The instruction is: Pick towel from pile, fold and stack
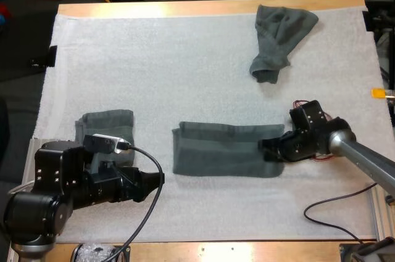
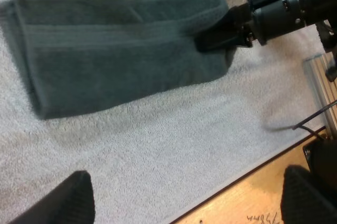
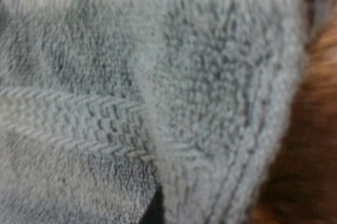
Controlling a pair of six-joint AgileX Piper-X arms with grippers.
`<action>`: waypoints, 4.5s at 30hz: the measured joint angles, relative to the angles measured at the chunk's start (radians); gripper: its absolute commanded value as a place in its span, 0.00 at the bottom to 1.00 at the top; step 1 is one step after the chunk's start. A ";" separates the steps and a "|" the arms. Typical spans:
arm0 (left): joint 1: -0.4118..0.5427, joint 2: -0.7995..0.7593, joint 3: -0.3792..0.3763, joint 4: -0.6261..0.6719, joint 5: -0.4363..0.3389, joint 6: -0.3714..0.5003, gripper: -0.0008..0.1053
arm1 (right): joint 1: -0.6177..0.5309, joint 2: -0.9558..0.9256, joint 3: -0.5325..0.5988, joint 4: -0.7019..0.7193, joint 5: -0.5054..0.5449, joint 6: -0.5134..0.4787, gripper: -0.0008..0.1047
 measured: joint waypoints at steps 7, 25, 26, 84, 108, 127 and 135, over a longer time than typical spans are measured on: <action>0.000 0.000 0.000 0.000 0.000 0.000 0.66 | 0.000 -0.008 -0.101 0.225 0.234 -0.129 0.02; 0.000 0.000 0.000 0.000 0.000 0.000 0.66 | 0.079 -0.053 -0.232 0.407 0.253 -0.144 0.02; 0.000 0.000 0.000 0.000 0.000 0.000 0.66 | 0.089 -0.053 -0.232 0.407 0.239 -0.138 0.02; 0.000 0.000 0.000 0.000 0.000 0.002 0.66 | 0.299 0.143 -0.232 -0.098 -0.050 0.253 0.02; 0.000 0.000 0.000 0.000 0.000 0.002 0.66 | 0.303 0.122 -0.232 -0.176 -0.281 0.235 0.49; 0.000 0.000 0.000 0.000 0.000 0.002 0.66 | 0.361 0.120 -0.232 -0.189 -0.255 0.235 0.49; 0.000 0.000 0.000 0.000 0.000 0.002 0.66 | 0.375 0.124 -0.232 -0.183 -0.208 0.235 0.49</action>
